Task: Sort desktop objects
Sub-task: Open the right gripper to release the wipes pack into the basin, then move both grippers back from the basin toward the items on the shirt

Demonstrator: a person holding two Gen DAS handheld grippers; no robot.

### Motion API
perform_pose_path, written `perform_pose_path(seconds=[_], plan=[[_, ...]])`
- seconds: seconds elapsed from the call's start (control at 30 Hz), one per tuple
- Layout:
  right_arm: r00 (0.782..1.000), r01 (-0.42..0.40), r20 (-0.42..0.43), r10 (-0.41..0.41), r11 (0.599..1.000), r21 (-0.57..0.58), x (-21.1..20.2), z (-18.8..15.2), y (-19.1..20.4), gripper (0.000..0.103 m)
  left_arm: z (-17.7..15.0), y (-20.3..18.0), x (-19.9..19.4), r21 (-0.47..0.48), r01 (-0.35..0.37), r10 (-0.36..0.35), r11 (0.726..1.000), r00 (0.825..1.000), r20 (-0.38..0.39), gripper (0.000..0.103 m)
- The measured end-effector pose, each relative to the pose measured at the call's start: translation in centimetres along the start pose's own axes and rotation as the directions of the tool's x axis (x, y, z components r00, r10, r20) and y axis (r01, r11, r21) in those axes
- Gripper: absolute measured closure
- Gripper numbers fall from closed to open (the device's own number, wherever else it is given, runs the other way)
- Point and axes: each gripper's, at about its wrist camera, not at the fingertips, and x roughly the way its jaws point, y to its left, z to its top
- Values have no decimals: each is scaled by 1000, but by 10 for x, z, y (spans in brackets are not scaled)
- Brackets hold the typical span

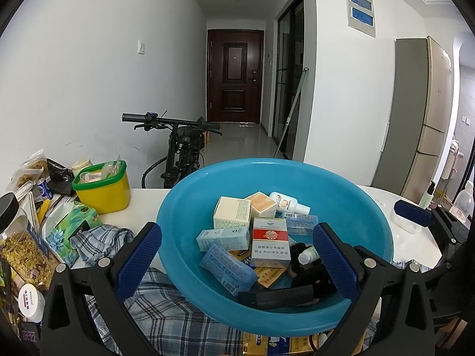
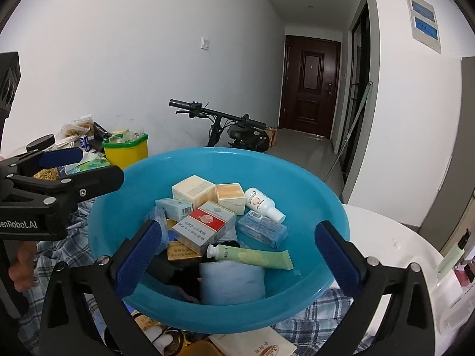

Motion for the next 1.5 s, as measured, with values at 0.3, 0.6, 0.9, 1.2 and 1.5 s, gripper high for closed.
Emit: perform_pose_path(seconds=[0.3,0.6,0.9,1.2,1.5], plan=[[1000,-12,-6,12,999,30,-3,4,-1,0,0,1,1,-1,-2,2,1000,1000,-5,0],[1000,5,-6,-5,1000,18,-41,-2,-14,0,1,1,-9,-14,25,-25,1000,1000,18,0],[997,-69,-37,73,992,103,-84,-54,-18,0,1,8,-11,-41,30,-30,999,999,17,0],[992,-114,-36,118,989,95,-76,-79,-10,0,0,4,-8,-20,23,-23,1000,1000,12,0],[991,-115,-54,120,990,80,-75,-87,-4,0,-6,-6,-3,12,15,-15,1000,1000,0,0]])
